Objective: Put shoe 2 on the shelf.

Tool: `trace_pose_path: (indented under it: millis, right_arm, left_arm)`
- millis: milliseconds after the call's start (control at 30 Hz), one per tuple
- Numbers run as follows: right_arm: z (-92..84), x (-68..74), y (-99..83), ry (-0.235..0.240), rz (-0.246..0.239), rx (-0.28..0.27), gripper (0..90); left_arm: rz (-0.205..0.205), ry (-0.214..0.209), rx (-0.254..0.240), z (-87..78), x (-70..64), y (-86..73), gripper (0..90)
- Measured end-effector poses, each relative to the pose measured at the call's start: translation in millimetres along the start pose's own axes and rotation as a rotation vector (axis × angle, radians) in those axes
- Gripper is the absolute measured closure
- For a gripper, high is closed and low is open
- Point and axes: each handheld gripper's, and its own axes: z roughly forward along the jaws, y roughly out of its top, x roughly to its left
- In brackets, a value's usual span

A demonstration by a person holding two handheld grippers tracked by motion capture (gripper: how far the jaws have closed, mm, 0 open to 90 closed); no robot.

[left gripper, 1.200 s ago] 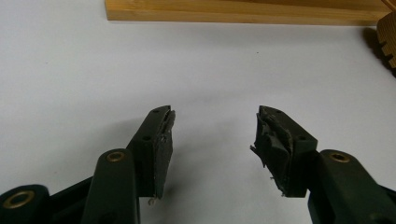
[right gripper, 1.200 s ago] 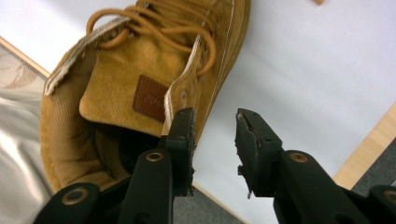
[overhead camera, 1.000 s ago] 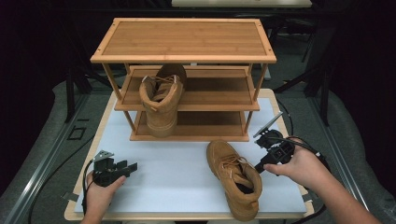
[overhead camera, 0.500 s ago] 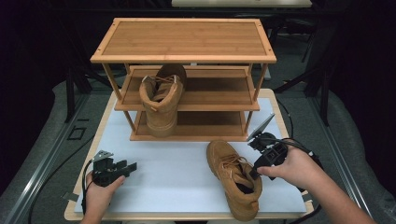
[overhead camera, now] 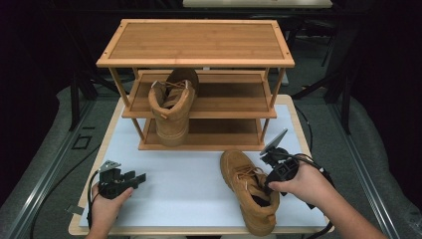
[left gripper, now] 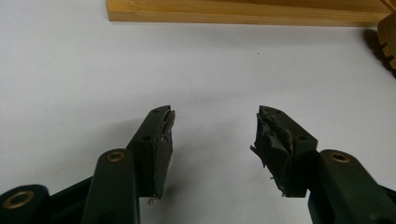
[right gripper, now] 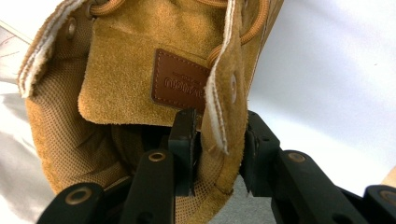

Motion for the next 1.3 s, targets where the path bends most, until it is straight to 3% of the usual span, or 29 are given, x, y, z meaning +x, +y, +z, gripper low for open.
trace_pose_path:
  millis: [167, 333, 633, 667, 733, 1000, 1300]
  right_arm:
    - [-0.1, -1.9, 1.8, 0.012, 0.051, 0.017, 72.4]
    - [0.4, -7.6, 3.5, 0.064, 0.092, 0.035, 76.6]
    - [2.2, -15.7, 1.1, 0.149, 0.107, 0.021, 79.6]
    - [2.6, -19.0, 0.3, 0.185, 0.121, 0.015, 79.9]
    - [2.8, -21.9, -0.8, 0.198, 0.139, 0.01, 80.3]
    - [6.7, -34.8, -7.9, 0.362, 0.223, -0.054, 81.2]
    - [5.2, -38.0, -10.7, 0.471, 0.258, -0.116, 81.6]
  left_arm:
    - [-0.006, 0.003, -0.011, 0.5, -0.1, -0.4, 46.0]
    - [-0.009, 0.006, -0.014, 0.0, 0.2, -0.2, 46.1]
    - [-0.009, 0.009, -0.014, 0.0, 0.3, -0.3, 46.1]
    - [-0.009, 0.008, -0.014, 0.1, 0.4, -0.3, 46.1]
    - [-0.009, 0.008, -0.014, 0.1, 0.4, -0.2, 46.1]
    - [-0.011, 0.008, -0.015, 0.2, 0.0, -0.2, 46.0]
    - [-0.007, 0.009, -0.014, 0.2, 0.8, 0.1, 46.1]
